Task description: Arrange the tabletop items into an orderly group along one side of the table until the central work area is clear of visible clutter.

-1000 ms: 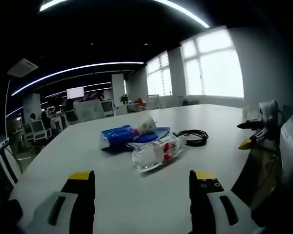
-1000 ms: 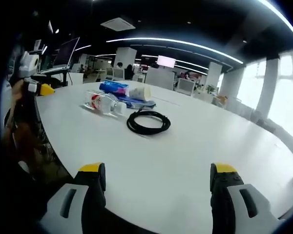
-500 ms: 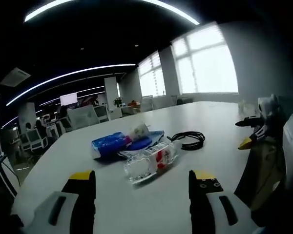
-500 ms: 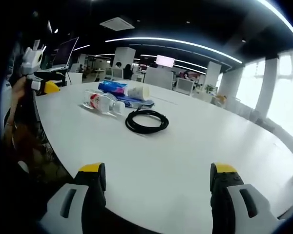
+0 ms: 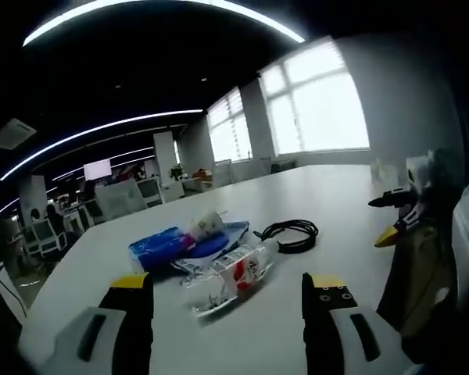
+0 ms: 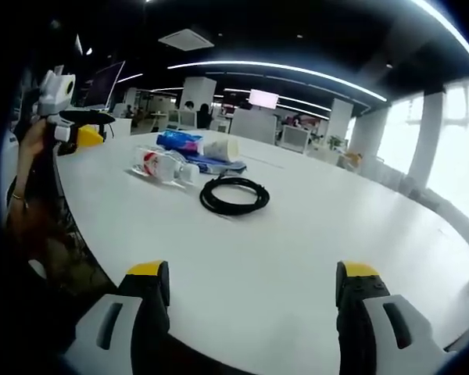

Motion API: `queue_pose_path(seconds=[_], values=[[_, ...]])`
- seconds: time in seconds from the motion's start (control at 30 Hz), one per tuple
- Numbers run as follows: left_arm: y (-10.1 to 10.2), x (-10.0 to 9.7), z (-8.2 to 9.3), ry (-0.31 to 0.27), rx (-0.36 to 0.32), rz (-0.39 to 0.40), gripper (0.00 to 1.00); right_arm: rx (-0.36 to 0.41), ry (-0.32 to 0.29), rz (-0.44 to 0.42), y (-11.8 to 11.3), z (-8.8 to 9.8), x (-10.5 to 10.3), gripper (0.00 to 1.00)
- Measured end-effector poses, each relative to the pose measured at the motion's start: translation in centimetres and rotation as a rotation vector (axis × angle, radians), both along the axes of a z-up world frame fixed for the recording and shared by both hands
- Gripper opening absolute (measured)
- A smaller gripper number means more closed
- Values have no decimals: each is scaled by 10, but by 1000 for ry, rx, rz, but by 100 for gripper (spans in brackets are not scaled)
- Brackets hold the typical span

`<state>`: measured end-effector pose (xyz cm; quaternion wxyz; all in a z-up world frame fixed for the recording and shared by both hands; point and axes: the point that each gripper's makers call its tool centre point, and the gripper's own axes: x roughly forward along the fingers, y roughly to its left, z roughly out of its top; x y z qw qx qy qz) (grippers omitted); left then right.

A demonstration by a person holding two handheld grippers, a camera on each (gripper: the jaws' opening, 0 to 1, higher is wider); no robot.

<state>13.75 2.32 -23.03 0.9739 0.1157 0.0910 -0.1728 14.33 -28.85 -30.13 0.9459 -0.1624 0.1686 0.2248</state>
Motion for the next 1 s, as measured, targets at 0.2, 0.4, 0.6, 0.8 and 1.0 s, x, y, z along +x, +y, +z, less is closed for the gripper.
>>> queue_pose_path(seconds=[0.2,0.4,0.6,0.8,1.0], values=[[-10,4,1,0,18,-23,77,3,-3,-3,-1,1,0,84],[-18,10,-1,5,24,-47,77,0,0,-4,-2,0,1,84],[-24,17,-6,23,28,-65,77,6,-12,-5,-2,3,2,83],[-30,22,-9,31,33,-76,77,-2,-11,-13,-5,3,3,82],[-37,28,-7,29,27,-96,77,-9,-7,-15,-7,2,4,81]])
